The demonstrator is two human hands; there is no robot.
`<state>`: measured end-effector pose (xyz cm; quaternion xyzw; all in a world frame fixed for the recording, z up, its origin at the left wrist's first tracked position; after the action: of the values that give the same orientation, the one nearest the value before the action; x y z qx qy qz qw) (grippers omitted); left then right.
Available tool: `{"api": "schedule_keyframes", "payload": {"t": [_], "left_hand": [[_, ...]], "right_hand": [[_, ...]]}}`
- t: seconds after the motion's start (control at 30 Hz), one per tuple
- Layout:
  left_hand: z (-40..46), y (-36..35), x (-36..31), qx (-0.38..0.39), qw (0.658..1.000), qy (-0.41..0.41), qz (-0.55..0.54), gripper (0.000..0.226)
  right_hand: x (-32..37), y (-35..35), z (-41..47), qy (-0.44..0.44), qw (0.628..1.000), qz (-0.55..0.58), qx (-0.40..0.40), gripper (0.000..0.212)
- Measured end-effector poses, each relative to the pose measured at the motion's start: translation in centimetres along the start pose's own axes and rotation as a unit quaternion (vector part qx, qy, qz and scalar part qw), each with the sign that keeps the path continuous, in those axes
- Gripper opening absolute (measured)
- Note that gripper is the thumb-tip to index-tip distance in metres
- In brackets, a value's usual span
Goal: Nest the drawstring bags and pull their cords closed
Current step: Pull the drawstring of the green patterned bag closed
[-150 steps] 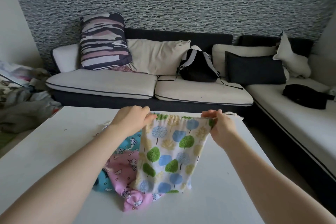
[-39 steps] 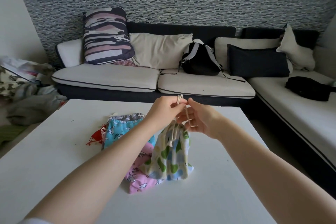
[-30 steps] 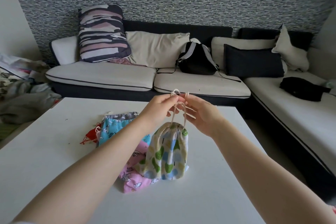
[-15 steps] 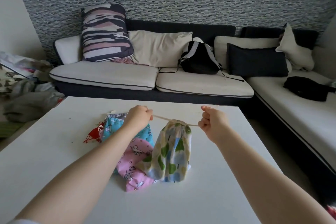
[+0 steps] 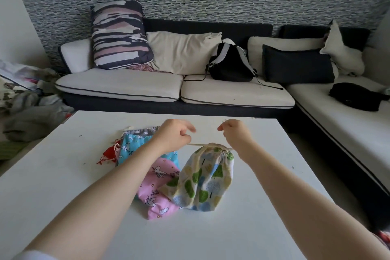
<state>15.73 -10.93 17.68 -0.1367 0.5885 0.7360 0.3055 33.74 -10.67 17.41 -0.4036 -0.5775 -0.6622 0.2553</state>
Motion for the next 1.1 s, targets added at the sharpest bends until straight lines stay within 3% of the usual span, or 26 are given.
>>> {"api": "schedule_keyframes", "payload": {"t": [0.13, 0.27, 0.33, 0.4, 0.47, 0.57, 0.67, 0.83, 1.0, 1.1], "left_hand": [[0.4, 0.4, 0.8, 0.039, 0.981, 0.097, -0.164, 0.023], [0.1, 1.1, -0.3, 0.069, 0.982, 0.094, -0.148, 0.019], [0.0, 1.4, -0.9, 0.083, 0.981, 0.079, -0.158, 0.029], [0.1, 1.9, -1.4, 0.075, 0.975, 0.082, -0.192, 0.024], [0.1, 2.3, -1.8, 0.068, 0.962, 0.083, -0.252, 0.016], [-0.2, 2.2, -2.8, 0.080, 0.941, 0.068, -0.321, 0.011], [-0.5, 0.5, -3.2, 0.076, 0.927, 0.079, -0.359, 0.019], [-0.4, -1.6, -3.8, 0.028, 0.930, 0.082, -0.357, 0.015], [-0.5, -2.1, -4.7, 0.109, 0.940, 0.023, -0.324, 0.026], [-0.5, -2.3, -4.2, 0.143, 0.924, 0.043, -0.353, 0.028]], "right_hand": [[0.3, -0.1, -0.6, 0.072, 0.978, -0.196, 0.027, 0.028], [0.2, -1.1, -1.2, 0.120, 0.944, -0.297, 0.080, 0.013], [-0.3, -1.4, -1.2, 0.125, 0.932, -0.323, 0.105, 0.032], [-1.0, -1.6, -1.0, 0.123, 0.930, -0.330, 0.104, 0.042], [-1.5, -1.5, -0.7, 0.104, 0.950, -0.285, 0.076, 0.032], [-1.4, -0.9, -0.4, 0.029, 0.996, -0.077, 0.041, 0.027], [0.2, -0.2, -1.3, -0.010, 0.996, 0.063, 0.054, 0.030], [3.4, 0.7, -3.2, 0.053, 0.986, 0.142, 0.072, 0.038], [2.9, 1.4, -3.1, 0.039, 0.988, 0.135, 0.068, 0.047], [2.7, 1.2, -3.1, 0.038, 0.989, 0.108, 0.097, 0.037]]}}
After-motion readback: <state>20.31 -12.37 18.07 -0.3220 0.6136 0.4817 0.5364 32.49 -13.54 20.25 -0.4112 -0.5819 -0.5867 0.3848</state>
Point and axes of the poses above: each hand's wrist, its own z-axis towards the middle knuckle, its own y-axis out of the back of the hand, x = y × z, the point moved 3 cm from there along z, towards the middle knuckle, and after that the axes turned 6 degrees about -x, right-handed, at the moved point
